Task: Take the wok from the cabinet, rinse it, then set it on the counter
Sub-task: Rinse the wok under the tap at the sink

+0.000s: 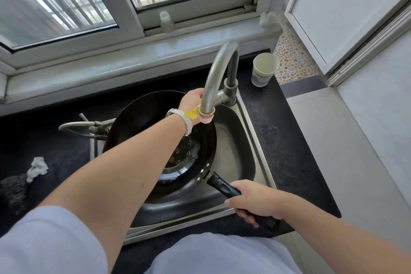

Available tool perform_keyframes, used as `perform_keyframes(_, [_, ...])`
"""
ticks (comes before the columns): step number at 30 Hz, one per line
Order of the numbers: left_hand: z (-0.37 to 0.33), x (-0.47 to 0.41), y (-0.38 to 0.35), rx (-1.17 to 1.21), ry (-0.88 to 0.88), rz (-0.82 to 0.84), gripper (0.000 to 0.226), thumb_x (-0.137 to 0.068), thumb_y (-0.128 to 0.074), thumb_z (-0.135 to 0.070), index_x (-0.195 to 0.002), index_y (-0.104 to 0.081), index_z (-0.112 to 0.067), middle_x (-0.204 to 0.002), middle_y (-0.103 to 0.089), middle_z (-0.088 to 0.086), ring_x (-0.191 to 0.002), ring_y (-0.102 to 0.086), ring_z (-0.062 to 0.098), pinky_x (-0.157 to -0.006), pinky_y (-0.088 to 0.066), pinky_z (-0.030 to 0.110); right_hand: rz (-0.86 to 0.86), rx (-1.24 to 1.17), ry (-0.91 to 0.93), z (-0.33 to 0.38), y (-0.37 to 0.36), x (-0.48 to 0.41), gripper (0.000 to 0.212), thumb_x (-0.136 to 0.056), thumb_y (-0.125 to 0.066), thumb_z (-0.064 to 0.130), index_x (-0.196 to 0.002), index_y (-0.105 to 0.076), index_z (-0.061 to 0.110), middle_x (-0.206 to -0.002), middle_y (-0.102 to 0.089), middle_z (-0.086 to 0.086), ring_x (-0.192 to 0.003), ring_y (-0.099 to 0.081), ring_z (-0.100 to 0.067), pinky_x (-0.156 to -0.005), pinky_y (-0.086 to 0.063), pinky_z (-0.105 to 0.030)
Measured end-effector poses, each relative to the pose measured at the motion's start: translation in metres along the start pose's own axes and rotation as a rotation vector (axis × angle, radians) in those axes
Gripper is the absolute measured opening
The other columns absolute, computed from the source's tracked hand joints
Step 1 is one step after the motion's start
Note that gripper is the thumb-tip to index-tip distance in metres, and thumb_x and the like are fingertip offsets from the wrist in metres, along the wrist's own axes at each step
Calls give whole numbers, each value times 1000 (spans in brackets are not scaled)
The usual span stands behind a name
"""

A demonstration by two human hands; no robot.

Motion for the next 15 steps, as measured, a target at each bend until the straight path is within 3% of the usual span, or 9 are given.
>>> perform_keyframes(3, [4,2,6,9,-4,-98,10,-86,-65,-18,-79,-63,-10,-76,-53,4,-70,-49,14,-69,-43,26,4,-6,-1,-1,0,0,14,-98,-57,21,-95,-45,13,-58,-52,-2,-47,-46,-18,-46,-46,-32])
perform_keyframes(5, [8,3,7,30,18,-102,22,-84,-68,-21,-87,-67,1,-75,-54,6,-71,-48,16,-68,-42,29,3,-14,-3,-1,0,1,14,-98,-57,19,-95,-45,13,-57,-52,-2,-46,-45,-18,-46,-45,-32])
perform_keyframes(9, [2,5,9,1,-5,-95,23,-81,-70,-31,-83,-71,-8,-76,-67,13,-73,-59,20,-72,-52,37,-4,-34,-2,-2,0,0,14,-98,-57,17,-94,-44,12,-54,-51,0,-44,-45,-17,-45,-44,-31])
perform_keyframes(12, [5,4,9,-3,14,-92,32,-78,-70,-30,-87,-67,1,-76,-65,14,-73,-62,27,-77,-52,39,-8,-41,8,-1,0,0,15,-97,-58,17,-92,-44,12,-53,-51,1,-44,-45,-17,-44,-44,-31])
perform_keyframes(15, [4,2,8,-118,2,-57,26,-79,-64,-28,-89,-70,-5,-90,-72,20,-91,-68,38,-87,-55,54,-10,-50,5,-2,-1,1,16,-98,-58,17,-91,-43,13,-54,-51,0,-44,-45,-16,-44,-44,-30])
Point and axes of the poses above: each hand's wrist, its own x-axis away from the middle knuckle, its own y-axis out of the back of the hand, z = x × y, the point moved 9 cm from there along -x, towards the middle knuckle
